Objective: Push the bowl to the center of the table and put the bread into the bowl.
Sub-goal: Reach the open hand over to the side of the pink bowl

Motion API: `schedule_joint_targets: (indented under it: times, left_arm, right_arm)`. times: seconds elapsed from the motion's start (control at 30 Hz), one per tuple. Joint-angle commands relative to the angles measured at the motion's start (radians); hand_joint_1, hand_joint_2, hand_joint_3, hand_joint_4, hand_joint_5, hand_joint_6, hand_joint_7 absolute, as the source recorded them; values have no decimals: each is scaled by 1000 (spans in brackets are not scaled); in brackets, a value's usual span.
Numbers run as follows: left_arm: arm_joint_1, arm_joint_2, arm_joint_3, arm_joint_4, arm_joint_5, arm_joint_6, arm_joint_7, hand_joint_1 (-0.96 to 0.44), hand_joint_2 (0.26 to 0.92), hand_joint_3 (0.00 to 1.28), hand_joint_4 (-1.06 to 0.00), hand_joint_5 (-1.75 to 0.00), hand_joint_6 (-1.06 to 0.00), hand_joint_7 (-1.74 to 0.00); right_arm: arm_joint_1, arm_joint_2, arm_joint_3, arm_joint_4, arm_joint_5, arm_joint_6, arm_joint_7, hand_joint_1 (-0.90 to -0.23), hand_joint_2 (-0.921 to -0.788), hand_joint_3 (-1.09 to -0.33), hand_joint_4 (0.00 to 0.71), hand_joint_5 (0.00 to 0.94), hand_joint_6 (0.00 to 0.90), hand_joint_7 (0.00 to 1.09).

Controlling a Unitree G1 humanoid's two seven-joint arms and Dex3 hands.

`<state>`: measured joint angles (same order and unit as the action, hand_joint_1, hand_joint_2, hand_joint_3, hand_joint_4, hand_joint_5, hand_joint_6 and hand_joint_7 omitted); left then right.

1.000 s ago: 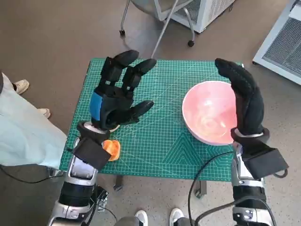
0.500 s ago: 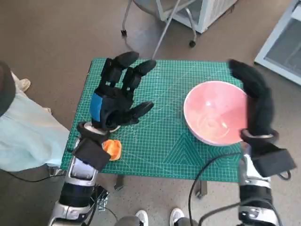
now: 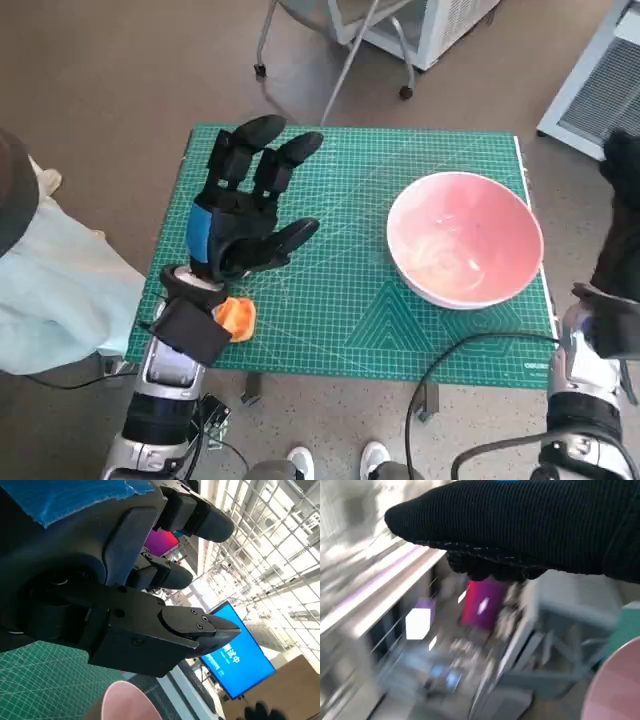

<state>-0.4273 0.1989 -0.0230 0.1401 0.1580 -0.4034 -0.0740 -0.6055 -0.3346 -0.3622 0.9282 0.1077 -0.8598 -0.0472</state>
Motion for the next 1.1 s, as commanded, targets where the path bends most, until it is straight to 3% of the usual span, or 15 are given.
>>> schedule_joint_targets:
  times: [0.03,0.13,0.27,0.5,0.8,1.1]
  left_arm:
    - [5,4,6,0,7,-13,14,-29,777,340,-64,-807,-33,-937]
    - [3,2,5,5,7,-13,15,-33,782,337,-67,-800,-34,-933]
    - [6,2,2,-1,11,-8,18,-39,789,333,-71,-790,-37,-928]
    - [15,13,5,-14,19,-8,20,-57,805,326,-78,-774,-41,-925]
    - [30,23,17,-22,19,-12,21,-87,843,274,-110,-718,-58,-888]
    - [69,38,37,-53,13,-10,25,-106,886,205,-137,-667,-92,-847]
  right_arm:
    - [-29,0,-38,170,34,47,-32,-554,-921,-926,348,0,-1,827]
    - [-46,8,-49,237,47,79,-36,-570,-921,-930,329,1,3,794]
    - [-60,33,-69,285,86,132,-8,-555,-921,-939,314,0,9,764]
    - [-72,66,-71,333,102,230,30,-505,-921,-938,294,0,29,690]
    - [-86,112,-73,351,111,283,75,-520,-921,-931,268,0,16,682]
    - [-127,166,-146,361,211,364,170,-518,-921,-970,212,0,0,669]
